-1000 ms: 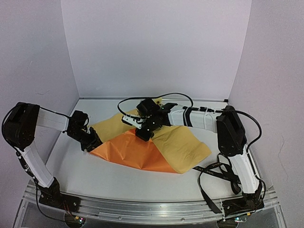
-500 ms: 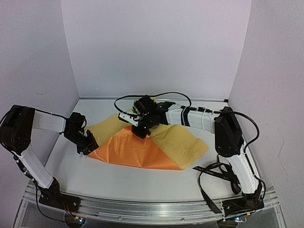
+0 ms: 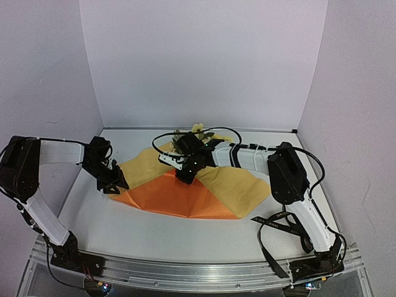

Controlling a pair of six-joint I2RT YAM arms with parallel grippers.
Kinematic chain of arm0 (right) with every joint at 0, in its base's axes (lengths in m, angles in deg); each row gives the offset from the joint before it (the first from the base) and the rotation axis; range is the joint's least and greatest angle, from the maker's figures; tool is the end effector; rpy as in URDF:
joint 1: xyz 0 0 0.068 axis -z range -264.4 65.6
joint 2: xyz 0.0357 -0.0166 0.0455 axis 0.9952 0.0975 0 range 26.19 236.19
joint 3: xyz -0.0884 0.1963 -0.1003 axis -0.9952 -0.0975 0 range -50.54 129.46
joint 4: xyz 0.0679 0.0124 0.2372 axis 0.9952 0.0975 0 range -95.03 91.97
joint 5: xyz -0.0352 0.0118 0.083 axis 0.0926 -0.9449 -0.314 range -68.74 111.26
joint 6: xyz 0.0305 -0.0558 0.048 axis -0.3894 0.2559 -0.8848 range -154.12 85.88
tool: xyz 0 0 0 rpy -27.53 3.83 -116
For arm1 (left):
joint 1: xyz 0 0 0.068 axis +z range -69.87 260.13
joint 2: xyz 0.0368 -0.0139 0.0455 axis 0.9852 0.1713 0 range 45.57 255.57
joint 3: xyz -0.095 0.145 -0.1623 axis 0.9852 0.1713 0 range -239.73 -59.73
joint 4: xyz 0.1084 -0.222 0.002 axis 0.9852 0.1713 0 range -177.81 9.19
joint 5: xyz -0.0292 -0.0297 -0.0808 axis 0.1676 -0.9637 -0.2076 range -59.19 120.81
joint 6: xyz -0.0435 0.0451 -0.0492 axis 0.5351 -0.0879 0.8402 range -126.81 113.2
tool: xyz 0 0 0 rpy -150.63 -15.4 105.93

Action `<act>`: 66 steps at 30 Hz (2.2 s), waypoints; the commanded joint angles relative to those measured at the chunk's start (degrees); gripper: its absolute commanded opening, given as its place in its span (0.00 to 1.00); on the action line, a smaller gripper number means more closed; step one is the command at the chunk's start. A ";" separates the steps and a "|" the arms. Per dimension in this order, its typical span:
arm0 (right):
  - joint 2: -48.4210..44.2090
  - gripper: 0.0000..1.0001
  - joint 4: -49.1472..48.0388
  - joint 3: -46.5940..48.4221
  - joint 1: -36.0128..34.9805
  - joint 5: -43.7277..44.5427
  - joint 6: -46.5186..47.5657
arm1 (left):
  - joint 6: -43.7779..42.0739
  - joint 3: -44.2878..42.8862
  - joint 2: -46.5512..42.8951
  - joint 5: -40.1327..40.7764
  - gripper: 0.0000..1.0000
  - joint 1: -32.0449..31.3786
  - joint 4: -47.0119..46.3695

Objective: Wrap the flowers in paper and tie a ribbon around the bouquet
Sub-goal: Fold the bottom corner of the flattened wrapping paper at the center of the board, then press the fold line of the 1/4-folded wrapping paper.

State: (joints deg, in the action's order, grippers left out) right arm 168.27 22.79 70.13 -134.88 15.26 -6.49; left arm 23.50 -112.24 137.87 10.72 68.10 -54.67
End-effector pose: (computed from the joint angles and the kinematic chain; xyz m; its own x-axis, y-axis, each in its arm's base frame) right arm 0.3304 0.4117 0.1175 -0.0511 -0.7866 -0.6153 -0.9417 0.2431 -0.2327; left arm 0.2733 -0.0823 0.1074 -0.9557 -0.2809 -0.0875 -0.2178 0.8754 -0.4315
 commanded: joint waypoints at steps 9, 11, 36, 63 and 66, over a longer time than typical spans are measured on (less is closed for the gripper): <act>-2.57 0.00 -0.92 0.49 0.20 1.07 -0.47 | -3.56 -10.80 -8.10 3.14 0.47 -6.16 5.77; -2.42 0.00 -0.95 0.53 0.18 1.70 -0.18 | -1.62 -8.06 -8.17 1.47 0.40 -9.24 3.53; -1.78 0.18 -0.35 2.36 0.20 4.72 -1.29 | 5.11 4.54 4.12 -1.58 0.12 -12.25 -11.37; -36.06 0.88 16.84 -34.24 0.73 -6.10 -50.15 | 4.96 3.40 4.60 -1.43 0.11 -12.16 -11.34; -36.07 0.88 16.66 -36.35 1.04 -6.40 -50.27 | 4.91 3.35 4.74 -1.46 0.12 -12.22 -11.55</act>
State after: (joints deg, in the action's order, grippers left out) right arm 132.22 38.86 35.71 -134.38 10.68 -53.37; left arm 29.05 -108.01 142.21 8.40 55.71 -65.38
